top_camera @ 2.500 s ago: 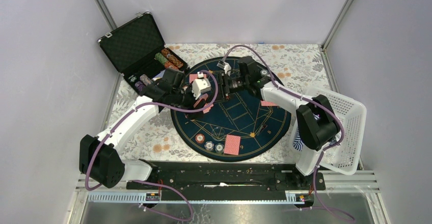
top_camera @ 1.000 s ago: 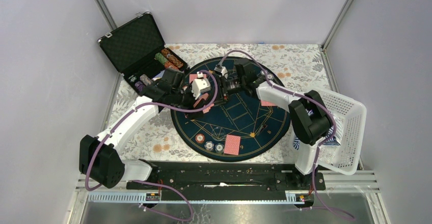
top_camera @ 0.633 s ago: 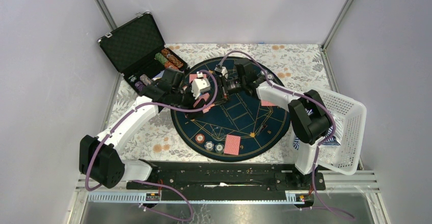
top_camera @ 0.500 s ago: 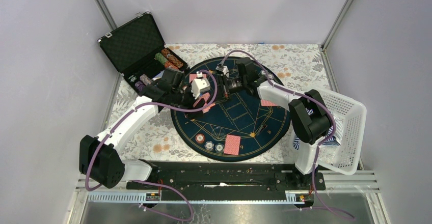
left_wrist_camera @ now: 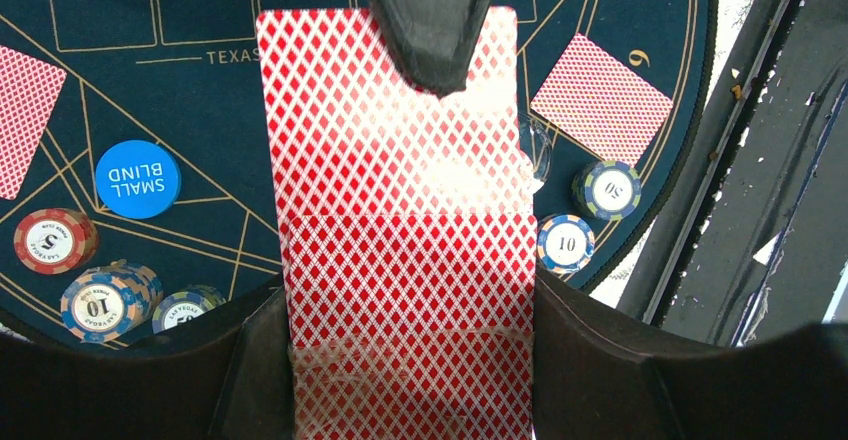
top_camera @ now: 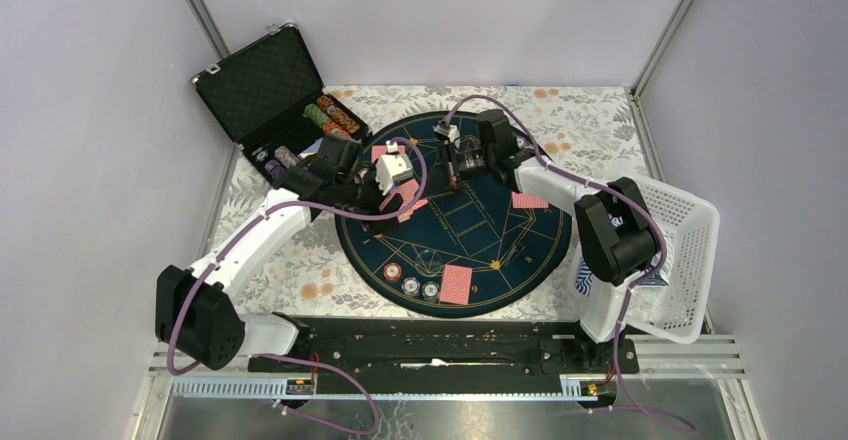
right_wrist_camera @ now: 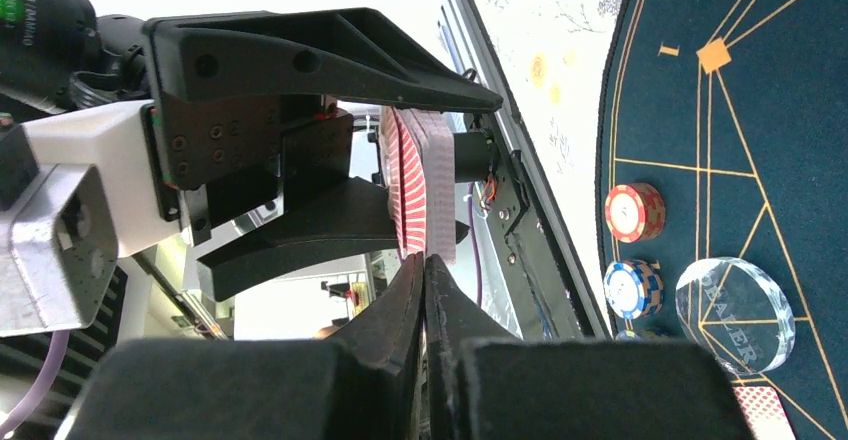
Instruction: Distribute texas hold em gaming equipment
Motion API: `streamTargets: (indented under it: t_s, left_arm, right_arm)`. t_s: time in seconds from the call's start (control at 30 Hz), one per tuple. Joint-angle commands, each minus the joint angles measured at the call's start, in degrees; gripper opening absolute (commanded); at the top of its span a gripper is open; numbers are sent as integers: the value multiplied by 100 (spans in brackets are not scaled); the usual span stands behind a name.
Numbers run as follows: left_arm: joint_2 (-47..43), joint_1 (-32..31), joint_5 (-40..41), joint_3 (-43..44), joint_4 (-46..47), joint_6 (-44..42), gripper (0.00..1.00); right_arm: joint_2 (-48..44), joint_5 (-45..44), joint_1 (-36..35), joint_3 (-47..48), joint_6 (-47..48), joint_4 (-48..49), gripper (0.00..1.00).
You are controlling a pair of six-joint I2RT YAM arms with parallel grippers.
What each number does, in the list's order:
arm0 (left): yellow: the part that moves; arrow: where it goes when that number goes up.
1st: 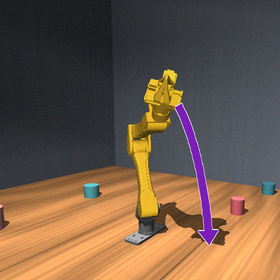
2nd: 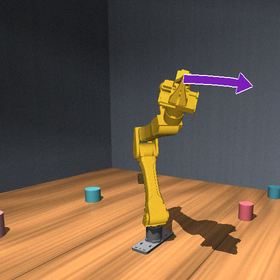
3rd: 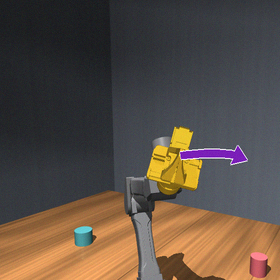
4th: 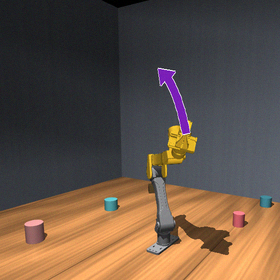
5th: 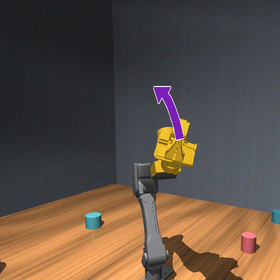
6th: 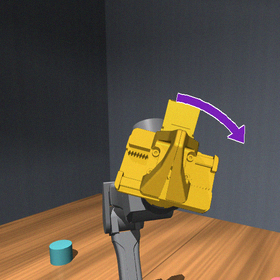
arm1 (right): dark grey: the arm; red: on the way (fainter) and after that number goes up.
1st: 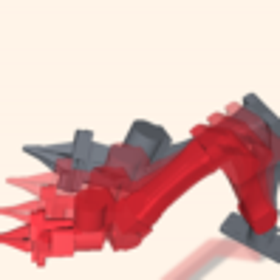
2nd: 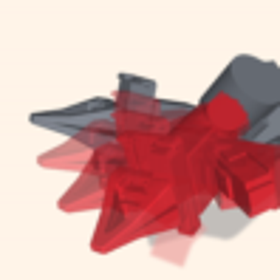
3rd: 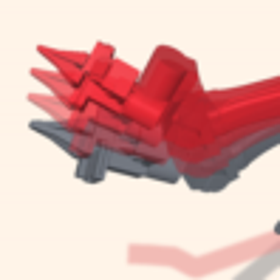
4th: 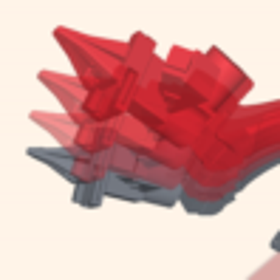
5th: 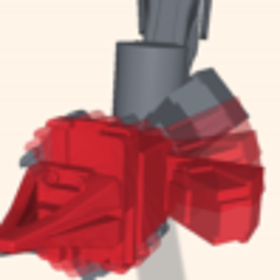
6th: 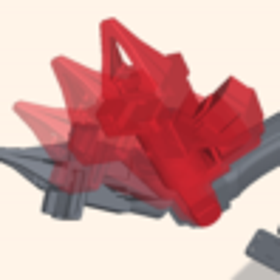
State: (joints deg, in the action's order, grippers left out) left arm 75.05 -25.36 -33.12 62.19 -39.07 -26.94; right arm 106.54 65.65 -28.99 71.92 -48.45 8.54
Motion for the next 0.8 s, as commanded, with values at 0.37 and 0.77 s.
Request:
streamTargets:
  t_s: [0.37, 0.77]
  left_arm:
    - [-210, 102, -164, 116, 327, 31, 0]
    - [-245, 407, -300, 212, 329, 107, 0]
  right_arm:
    - [-718, 97, 555, -269, -160, 369, 0]
    - [-380, -133, 1261, -9, -964, 1491, 0]
